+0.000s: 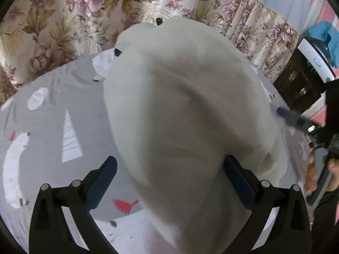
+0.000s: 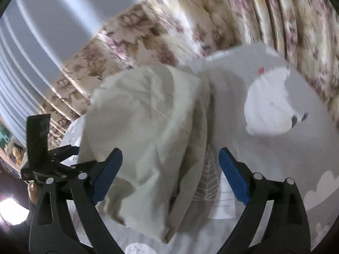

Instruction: Fold large clothes

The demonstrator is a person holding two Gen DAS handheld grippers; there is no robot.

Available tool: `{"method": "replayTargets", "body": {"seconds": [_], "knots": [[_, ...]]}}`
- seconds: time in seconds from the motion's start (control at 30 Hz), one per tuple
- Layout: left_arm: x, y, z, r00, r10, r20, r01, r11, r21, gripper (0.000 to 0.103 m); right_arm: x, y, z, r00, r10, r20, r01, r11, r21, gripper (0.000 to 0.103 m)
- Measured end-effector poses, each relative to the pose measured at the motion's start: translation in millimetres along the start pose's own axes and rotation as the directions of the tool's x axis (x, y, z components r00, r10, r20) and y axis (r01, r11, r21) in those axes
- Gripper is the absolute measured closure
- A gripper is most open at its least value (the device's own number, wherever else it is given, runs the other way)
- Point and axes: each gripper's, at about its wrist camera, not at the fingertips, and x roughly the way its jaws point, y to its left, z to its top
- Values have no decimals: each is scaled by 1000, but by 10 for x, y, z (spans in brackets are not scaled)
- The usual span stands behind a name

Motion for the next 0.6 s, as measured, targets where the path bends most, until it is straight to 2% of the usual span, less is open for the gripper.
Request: {"method": "replayTargets", "body": {"seconds": [0.13,0.3,0.43,0.5,0.6], "knots": [[98,-31,67,999,-34,-7,34,999,0,1,170,-134,-56,999,34,-31,-32,998,61,11],[140,-82,85,1000,-22,-7,22,999,47,1,352,-117,-50,995,66,-73,-61,996,71,13],[144,-80,94,1000,-12,-17,13,998,64,1,434,77,-23,993,77,-87,-76,997,15,29],[149,-81,97,1000,-10,-21,12,997,72,1,455,149,-23,994,47,-99,-50,998,-30,30],[157,-78,109,1000,-6,-24,8,997,82,1,512,129,-2,993,54,-109,-56,998,-21,29]]}}
